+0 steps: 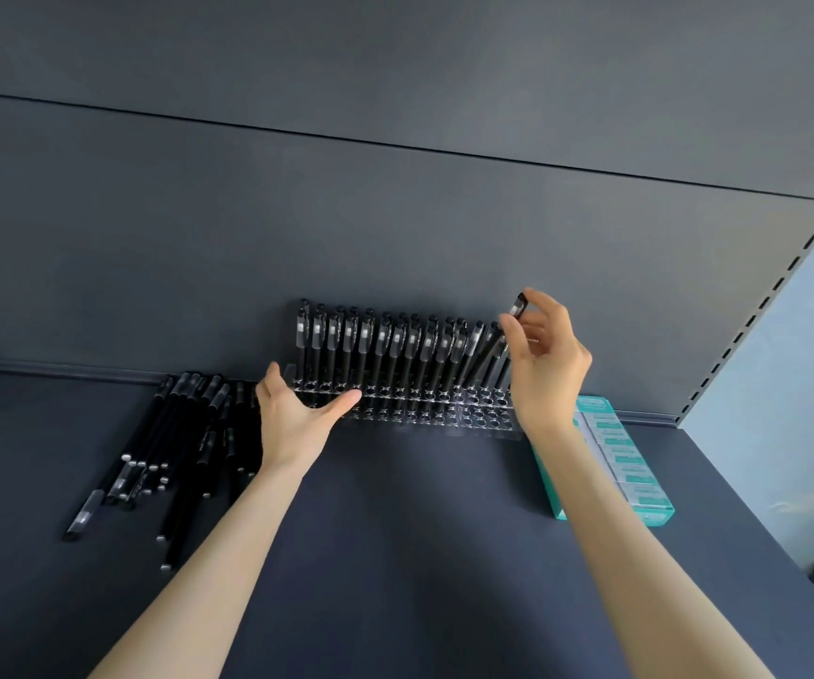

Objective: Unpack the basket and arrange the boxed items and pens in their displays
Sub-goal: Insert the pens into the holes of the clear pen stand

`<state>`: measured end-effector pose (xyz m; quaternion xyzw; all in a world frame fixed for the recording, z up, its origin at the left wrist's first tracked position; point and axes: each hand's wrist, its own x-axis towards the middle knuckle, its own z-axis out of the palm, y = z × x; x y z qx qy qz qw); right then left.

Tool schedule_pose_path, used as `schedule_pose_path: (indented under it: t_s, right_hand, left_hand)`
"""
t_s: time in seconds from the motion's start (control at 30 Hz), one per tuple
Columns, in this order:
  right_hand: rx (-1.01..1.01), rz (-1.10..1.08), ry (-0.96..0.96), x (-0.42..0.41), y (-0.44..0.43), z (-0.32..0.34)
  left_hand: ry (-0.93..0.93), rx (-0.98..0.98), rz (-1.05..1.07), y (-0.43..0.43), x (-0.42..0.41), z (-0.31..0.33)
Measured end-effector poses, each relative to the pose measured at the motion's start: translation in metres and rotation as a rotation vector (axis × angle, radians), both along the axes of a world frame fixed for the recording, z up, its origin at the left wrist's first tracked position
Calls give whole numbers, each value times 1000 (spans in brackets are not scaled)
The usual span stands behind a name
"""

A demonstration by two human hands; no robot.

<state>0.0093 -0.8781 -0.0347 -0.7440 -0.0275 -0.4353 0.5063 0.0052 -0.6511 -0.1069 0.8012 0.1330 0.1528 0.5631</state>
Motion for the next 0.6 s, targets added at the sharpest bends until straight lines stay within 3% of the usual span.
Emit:
schedule_pose_path:
  t_s: [0.17,0.6]
  right_hand:
    - [-25,9,39,4,4,-5]
    - [-342,-23,250,2,4,-17]
  left_hand:
    - [-27,7,18,1,4,-3]
    - [-33,36,39,2,3,-5]
